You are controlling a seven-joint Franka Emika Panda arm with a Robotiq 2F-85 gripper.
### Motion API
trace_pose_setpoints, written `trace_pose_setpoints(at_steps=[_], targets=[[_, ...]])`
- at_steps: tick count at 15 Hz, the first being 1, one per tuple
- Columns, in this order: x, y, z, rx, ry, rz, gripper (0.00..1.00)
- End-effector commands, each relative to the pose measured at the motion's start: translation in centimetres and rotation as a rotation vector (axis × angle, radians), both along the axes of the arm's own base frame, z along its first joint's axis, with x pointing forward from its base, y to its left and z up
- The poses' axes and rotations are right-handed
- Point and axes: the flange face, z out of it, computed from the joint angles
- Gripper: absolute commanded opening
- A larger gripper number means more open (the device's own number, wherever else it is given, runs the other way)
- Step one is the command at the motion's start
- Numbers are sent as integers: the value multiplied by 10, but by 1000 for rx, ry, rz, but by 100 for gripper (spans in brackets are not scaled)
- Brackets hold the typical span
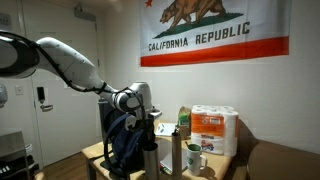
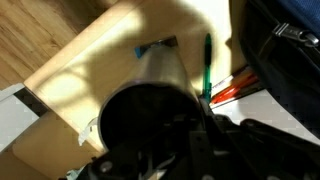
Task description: Pick the bottle in the bag and put it on the counter
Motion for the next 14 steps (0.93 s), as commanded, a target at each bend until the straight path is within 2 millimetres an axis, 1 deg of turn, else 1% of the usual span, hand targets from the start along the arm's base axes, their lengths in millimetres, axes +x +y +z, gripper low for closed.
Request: trace_pose_setpoints(at_steps=[1,4,7,11,14], targets=[[-5,-9,-1,3,-32,8,2],[-1,-11,-1,-4,-53,8,2],[2,-9,0,-4,-67,12,2],[2,-7,-12,-1,-63,13,2],[6,-9,-19,-4,-70,7,2]])
